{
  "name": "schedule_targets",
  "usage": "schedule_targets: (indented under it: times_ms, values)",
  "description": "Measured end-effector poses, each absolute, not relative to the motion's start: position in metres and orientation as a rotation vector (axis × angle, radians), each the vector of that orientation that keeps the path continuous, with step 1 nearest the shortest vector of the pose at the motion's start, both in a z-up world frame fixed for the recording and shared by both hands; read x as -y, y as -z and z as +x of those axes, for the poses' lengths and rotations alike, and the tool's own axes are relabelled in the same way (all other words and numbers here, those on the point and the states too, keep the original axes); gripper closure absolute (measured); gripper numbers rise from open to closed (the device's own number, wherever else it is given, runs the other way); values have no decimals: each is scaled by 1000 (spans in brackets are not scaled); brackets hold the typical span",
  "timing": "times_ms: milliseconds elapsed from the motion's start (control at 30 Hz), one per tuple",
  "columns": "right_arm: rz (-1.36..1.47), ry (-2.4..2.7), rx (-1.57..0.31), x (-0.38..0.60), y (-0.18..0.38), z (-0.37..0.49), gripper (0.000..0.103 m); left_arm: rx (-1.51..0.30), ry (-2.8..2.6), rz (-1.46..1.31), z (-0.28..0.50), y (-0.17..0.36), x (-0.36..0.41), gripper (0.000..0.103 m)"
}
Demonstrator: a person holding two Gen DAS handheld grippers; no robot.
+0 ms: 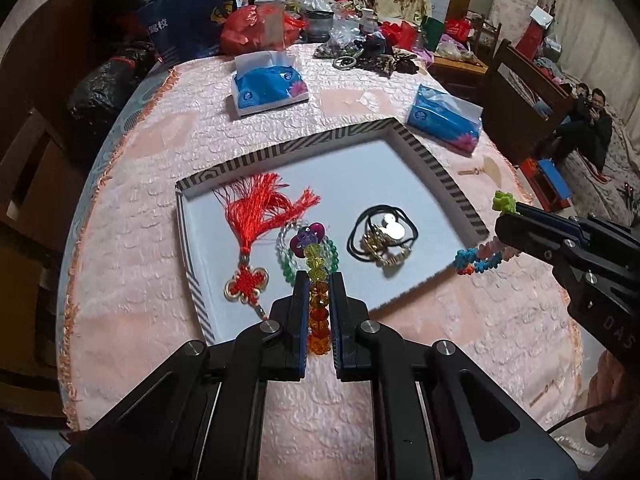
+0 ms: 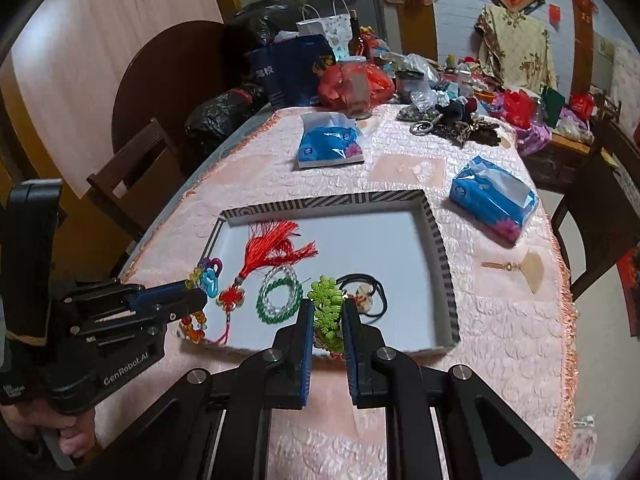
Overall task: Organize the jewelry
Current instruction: 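Lower and open the left tool on its bracelet while the right releases its bracelet in the tray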
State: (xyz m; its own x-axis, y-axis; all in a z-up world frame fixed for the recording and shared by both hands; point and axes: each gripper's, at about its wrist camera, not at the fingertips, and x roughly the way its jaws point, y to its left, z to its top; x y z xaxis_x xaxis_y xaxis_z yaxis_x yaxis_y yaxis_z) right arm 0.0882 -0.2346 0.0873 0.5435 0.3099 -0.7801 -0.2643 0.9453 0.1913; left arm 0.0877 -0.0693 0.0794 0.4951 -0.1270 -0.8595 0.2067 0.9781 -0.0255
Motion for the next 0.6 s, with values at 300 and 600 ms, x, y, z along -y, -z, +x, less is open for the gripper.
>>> schedule_targets:
  times_ms: [300, 600]
  values:
    - [132, -337, -993, 240, -58, 137, 90, -1071, 177, 58, 140, -50, 68, 95]
    - [157, -350, -1085, 230, -8, 172, 90, -1168, 121, 30, 186, 1, 59, 95]
